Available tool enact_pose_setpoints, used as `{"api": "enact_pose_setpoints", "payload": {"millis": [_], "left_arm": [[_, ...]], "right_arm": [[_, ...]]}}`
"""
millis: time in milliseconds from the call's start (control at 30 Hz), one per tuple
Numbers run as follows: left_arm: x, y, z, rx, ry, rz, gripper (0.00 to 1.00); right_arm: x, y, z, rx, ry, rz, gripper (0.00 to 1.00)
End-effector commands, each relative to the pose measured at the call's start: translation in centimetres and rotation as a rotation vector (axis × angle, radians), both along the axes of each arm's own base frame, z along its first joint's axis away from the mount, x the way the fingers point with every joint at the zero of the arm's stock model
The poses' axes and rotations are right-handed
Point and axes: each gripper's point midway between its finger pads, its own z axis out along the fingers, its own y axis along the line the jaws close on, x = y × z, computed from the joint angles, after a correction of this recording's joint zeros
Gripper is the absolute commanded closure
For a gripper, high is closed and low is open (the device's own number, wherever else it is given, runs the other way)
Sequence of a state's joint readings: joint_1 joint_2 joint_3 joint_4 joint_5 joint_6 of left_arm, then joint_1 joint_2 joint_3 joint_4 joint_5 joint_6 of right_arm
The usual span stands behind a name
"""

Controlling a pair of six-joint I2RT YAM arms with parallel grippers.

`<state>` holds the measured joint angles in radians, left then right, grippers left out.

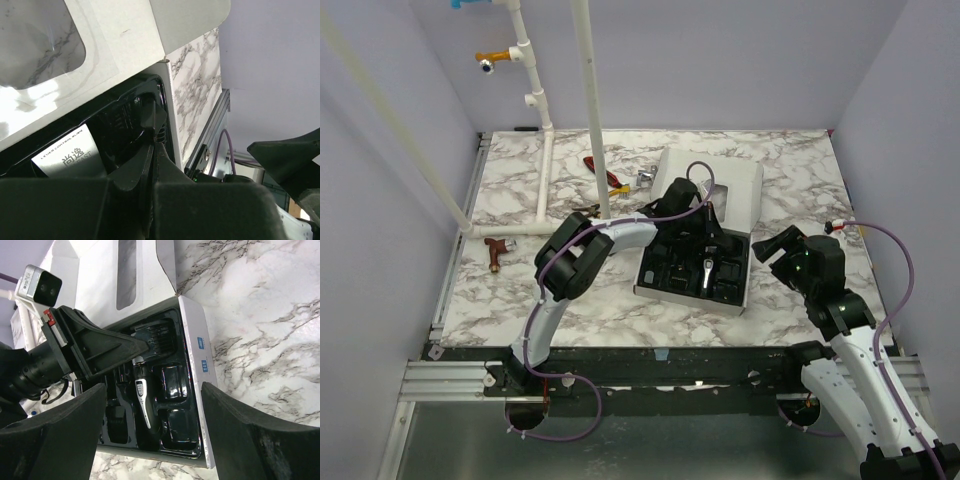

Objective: Sort the hair-cutting tools
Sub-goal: Place the haircut tool in the storage box.

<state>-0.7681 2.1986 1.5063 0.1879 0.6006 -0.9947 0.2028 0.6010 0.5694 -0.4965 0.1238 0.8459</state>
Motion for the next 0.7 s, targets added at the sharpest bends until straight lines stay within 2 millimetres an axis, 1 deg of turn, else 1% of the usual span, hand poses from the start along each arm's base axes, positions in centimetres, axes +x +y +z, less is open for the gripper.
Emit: {"api": "enact_pose_setpoints", "payload": {"millis": [0, 167, 467, 500, 667], "left_arm": [[0.3, -0.2, -1.3, 0.037, -0.002, 0.011, 1.0], [0.4, -0.3, -1.8, 0.051, 0.0, 0.008, 1.0], [-0.3, -1.0, -2.5, 0.066, 0.007, -0.021, 1.0], [-0.3, -1.1, -2.6, 0.067, 0.009, -0.023, 0.98], [-0.5, -0.8, -2.5, 0.076, 0.003, -0.024, 0.79]], "right_arm": [[-0.3, 0.3, 0.1, 0.016, 0.006, 0.014, 0.21], [-0.3, 0.4, 0.0, 0.017, 0.007, 0.014, 0.21], [-0.4, 0.4, -0.6, 0.021, 0.017, 0.014, 0.21], [-0.4, 0.4, -0.7, 0.02, 0.019, 0.015, 0.21], [-0.5, 0.4, -0.6, 0.026, 0.016, 0.013, 0.21]]}}
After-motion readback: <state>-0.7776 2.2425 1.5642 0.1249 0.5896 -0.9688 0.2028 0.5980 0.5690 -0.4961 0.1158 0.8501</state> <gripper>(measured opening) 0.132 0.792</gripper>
